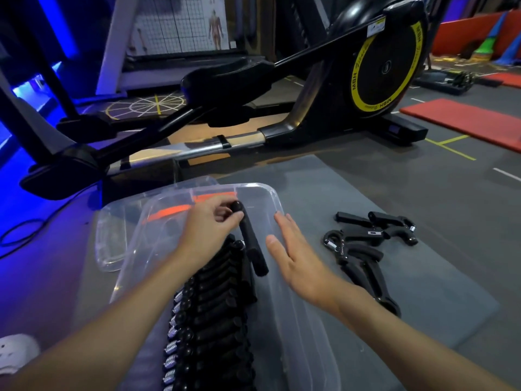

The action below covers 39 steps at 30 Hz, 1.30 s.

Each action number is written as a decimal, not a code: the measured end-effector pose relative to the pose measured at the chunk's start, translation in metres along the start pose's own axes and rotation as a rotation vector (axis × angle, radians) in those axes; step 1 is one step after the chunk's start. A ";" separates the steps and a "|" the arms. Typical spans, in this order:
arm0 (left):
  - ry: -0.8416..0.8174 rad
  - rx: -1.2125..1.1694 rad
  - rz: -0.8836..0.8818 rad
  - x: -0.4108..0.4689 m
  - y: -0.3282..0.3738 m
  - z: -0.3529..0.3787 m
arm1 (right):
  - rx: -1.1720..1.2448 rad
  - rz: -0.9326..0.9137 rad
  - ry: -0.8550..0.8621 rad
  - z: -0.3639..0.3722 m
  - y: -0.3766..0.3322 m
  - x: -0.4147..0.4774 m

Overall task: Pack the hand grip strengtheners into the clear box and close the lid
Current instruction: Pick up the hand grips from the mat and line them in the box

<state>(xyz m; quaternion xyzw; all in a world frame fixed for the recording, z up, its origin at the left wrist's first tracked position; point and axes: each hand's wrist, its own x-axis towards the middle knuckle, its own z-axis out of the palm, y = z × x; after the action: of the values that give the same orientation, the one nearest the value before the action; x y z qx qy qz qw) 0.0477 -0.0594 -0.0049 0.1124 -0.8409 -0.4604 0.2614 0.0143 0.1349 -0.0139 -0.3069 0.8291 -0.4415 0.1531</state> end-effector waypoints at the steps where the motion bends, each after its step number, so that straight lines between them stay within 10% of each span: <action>1: -0.032 0.015 -0.034 0.000 -0.009 0.007 | -0.006 -0.001 -0.004 -0.001 0.000 0.000; 28: -0.230 0.498 -0.054 0.001 -0.085 0.055 | 0.088 -0.039 -0.020 -0.002 0.004 -0.001; 39: -0.151 0.304 0.007 -0.005 -0.028 0.042 | 0.146 -0.026 -0.011 -0.004 0.002 -0.006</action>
<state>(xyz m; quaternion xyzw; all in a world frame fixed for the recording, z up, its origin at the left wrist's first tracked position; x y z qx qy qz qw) 0.0274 -0.0422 -0.0481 0.1129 -0.9185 -0.3340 0.1788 0.0162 0.1423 -0.0132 -0.3080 0.7898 -0.5010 0.1742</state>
